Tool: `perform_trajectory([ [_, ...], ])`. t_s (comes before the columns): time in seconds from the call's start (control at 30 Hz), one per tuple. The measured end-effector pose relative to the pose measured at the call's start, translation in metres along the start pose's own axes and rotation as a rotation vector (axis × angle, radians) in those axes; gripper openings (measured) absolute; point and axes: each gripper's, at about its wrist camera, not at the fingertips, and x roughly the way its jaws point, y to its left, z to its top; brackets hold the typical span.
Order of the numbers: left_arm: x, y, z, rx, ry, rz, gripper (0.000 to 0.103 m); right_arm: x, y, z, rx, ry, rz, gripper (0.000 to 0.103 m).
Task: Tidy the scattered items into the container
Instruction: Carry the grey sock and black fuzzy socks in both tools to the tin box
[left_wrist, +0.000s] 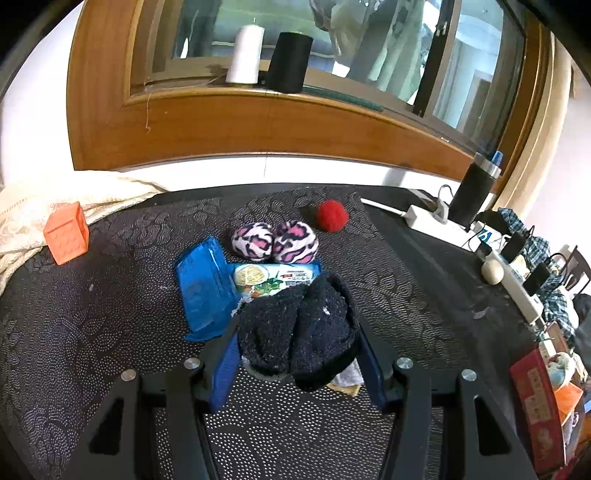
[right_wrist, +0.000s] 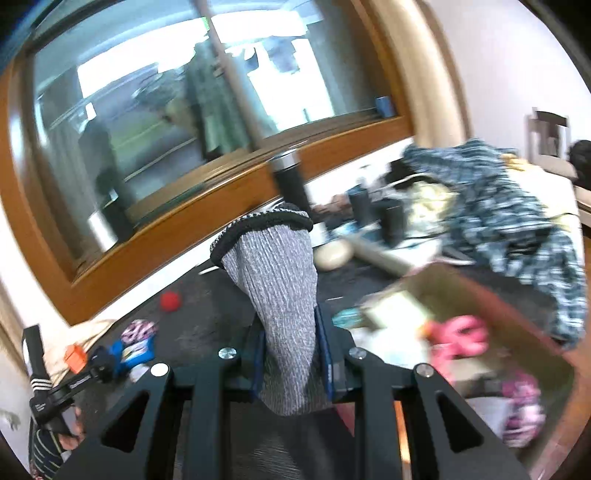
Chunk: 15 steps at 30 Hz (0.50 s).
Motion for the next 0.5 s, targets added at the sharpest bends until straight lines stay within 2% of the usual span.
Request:
perform_trajectory([
  [0.13,-0.006,-0.004,0.001,0.002,-0.011,-0.016,0.059,-0.022,-0.039,0.007,0.044,-0.025,-0.089,0.027],
  [0.27,-0.014,-0.009,0.000,0.010,-0.023,-0.032,0.059,-0.020,-0.070,0.008,0.096,0.011,-0.140,0.028],
  [0.5,-0.025,-0.017,-0.001,0.025,-0.043,-0.052,0.059,-0.008,-0.091,0.002,0.105,0.071,-0.185,0.036],
])
